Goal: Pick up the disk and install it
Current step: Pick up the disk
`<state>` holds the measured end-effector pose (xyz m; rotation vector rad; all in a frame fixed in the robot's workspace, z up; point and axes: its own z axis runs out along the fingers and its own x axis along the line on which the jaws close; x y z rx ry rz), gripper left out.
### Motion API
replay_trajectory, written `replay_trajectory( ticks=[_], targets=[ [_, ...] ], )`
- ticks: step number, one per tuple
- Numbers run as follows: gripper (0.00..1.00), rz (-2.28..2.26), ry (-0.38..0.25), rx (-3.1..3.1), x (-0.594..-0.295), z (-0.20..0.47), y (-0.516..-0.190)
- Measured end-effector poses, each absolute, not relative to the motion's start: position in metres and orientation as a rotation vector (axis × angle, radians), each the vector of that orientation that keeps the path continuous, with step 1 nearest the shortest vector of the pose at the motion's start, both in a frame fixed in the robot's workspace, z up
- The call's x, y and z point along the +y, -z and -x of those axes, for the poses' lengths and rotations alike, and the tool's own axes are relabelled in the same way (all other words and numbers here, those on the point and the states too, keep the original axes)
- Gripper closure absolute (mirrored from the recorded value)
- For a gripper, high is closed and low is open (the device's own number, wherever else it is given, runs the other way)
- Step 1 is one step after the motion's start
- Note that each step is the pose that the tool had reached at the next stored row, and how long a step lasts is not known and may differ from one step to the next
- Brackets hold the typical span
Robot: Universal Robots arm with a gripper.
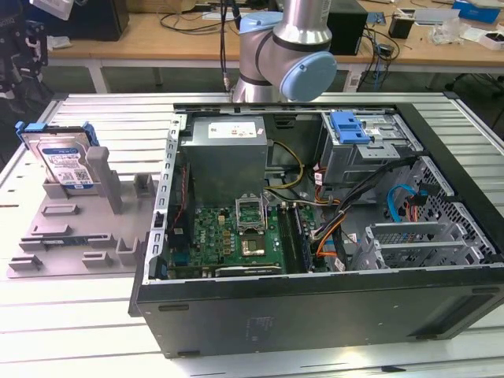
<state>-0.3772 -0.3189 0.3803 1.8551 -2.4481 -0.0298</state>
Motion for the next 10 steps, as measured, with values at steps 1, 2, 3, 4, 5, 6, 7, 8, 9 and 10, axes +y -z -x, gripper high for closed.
replay_trajectory(
  ticks=[1,2,3,4,5,6,7,8,9,10],
  targets=[
    [0.56,-1.878,0.029,-2.43,-0.3189,0.3772,-0.3802],
    [0.56,-1.909,0.027,-2.406,-0.3189,0.3772,-0.3801],
    [0.56,-1.934,0.026,-2.385,-0.319,0.3772,-0.3801],
    [0.56,-1.965,0.025,-2.359,-0.3189,0.3772,-0.38],
    [0.56,-1.985,0.024,-2.343,-0.319,0.3772,-0.38],
    [0.56,-2.003,0.023,-2.327,-0.3189,0.3772,-0.38],
    [0.56,-2.022,0.022,-2.31,-0.3189,0.3772,-0.38],
    [0.56,-2.035,0.02,-2.298,-0.3189,0.3772,-0.3799],
    [0.56,-2.036,0.019,-2.296,-0.3189,0.3772,-0.3799],
    [0.56,-2.037,0.019,-2.296,-0.3189,0.3772,-0.3799]
  ],
)
